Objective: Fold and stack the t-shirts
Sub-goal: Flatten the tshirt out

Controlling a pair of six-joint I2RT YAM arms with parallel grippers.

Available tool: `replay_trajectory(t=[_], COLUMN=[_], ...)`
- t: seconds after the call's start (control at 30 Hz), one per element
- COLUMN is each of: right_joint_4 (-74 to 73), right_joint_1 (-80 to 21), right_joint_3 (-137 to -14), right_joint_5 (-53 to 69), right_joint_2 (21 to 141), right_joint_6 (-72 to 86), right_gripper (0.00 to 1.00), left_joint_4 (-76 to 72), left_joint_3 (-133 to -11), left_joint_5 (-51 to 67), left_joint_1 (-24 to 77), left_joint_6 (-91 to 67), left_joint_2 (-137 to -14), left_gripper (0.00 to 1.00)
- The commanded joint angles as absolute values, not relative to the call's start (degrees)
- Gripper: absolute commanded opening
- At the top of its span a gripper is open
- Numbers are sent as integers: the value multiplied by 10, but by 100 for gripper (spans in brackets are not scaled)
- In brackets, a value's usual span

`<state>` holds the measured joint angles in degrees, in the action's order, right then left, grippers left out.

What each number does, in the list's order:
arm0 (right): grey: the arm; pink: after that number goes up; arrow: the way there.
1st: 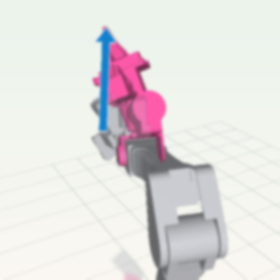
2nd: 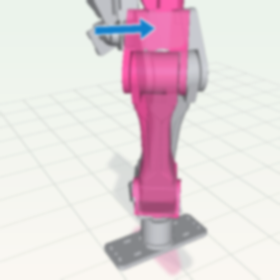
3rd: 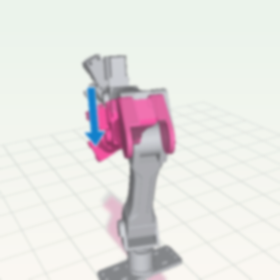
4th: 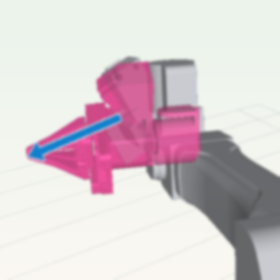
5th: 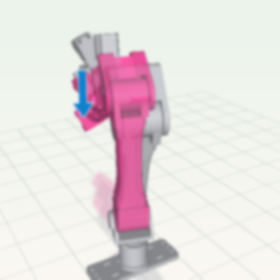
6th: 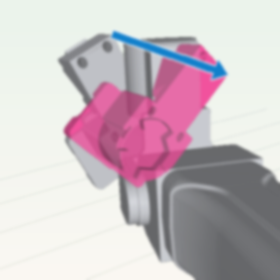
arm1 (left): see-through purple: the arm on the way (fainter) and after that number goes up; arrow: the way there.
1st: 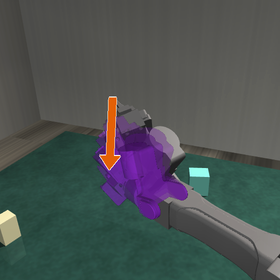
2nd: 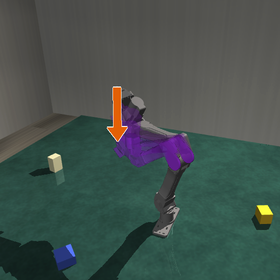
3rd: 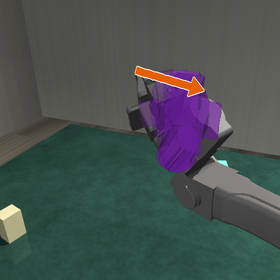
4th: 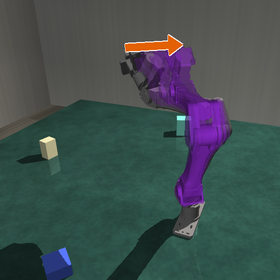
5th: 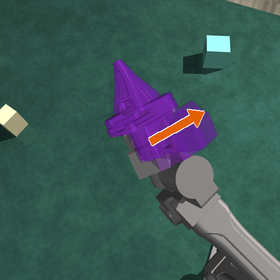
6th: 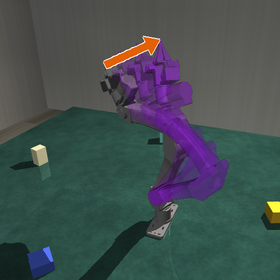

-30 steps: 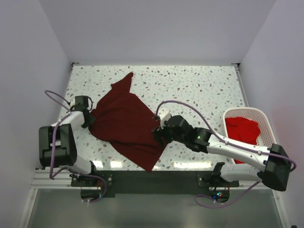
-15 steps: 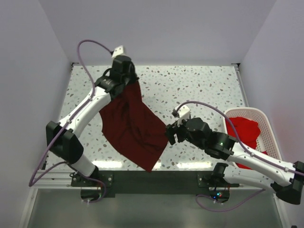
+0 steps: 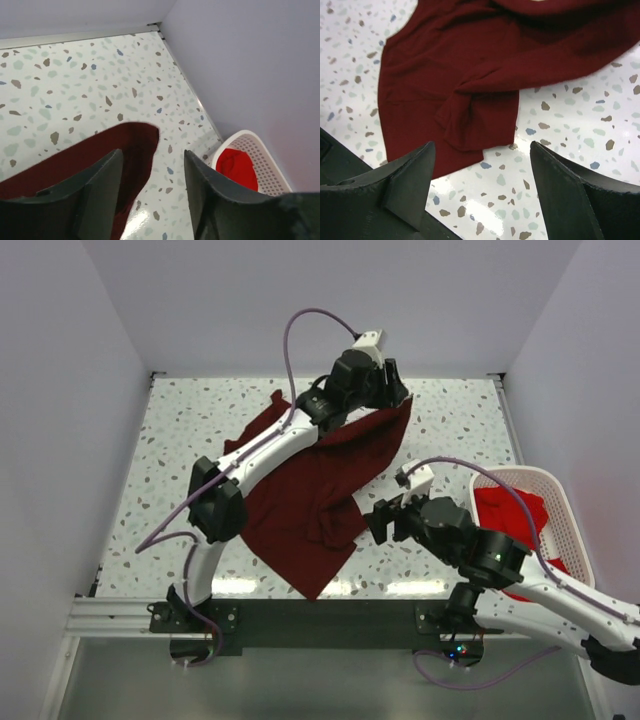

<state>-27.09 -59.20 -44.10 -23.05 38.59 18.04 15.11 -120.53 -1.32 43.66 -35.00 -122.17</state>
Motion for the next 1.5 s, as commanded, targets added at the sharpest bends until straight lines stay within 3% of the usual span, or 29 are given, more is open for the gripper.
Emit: replay_trajectory(t=[0.0,0.03,0.07,0.13,0.3,0.5,0.6,0.67,0.93,1.03,1.07,1.1,1.17,1.27,1.37,1.4,1.47], right_joint_4=[-275,-275,-276,-270,-205,-148,-122,-111,-52,-50,-57,-79,-124,-195,-273,-281,-301], right_joint_1=[-592,-592,-592,-592,-591,-591,-590,-589,-564,-543,-524,-508,-434,-301,-206,-200,-198], right_joint_3=[-449,-454,-458,-459,-437,-453,-466,-479,-490,-491,-491,-490,-477,-470,-486,-490,-505], right_joint_5=[-230,-223,-219,-212,-199,-140,-146,-146,-125,-115,-119,-133,-153,-208,-296,-304,-308], right_joint_2=[425,450,467,504,569,688,752,782,878,889,882,874,827,750,695,693,689], right_joint_6=[199,202,205,212,231,232,236,240,245,246,243,243,242,257,286,286,285], right_gripper=[80,80,80,79,77,72,71,70,63,40,22,12,0,0,25,45,55], left_joint_4=[69,69,69,70,133,203,193,174,127,150,156,158,163,166,170,170,170], left_joint_3=[-1215,-1169,-1142,-1045,-834,-597,-508,-463,-443,-456,-454,-453,-442,-427,-420,-420,-424], left_joint_5=[2,-42,-60,-96,-183,-236,-227,-221,-188,-174,-171,-169,-165,-162,-158,-156,-156], left_joint_1=[428,425,423,403,346,312,310,309,289,270,265,261,241,208,171,165,158], left_joint_6=[-302,-288,-285,-287,-330,-356,-380,-395,-406,-416,-418,-419,-420,-415,-405,-401,-397], left_joint_2=[-1170,-1137,-1115,-1044,-883,-729,-701,-704,-844,-906,-915,-923,-932,-926,-913,-911,-913], left_gripper=[60,76,82,87,87,74,60,53,46,39,37,37,37,37,37,38,39])
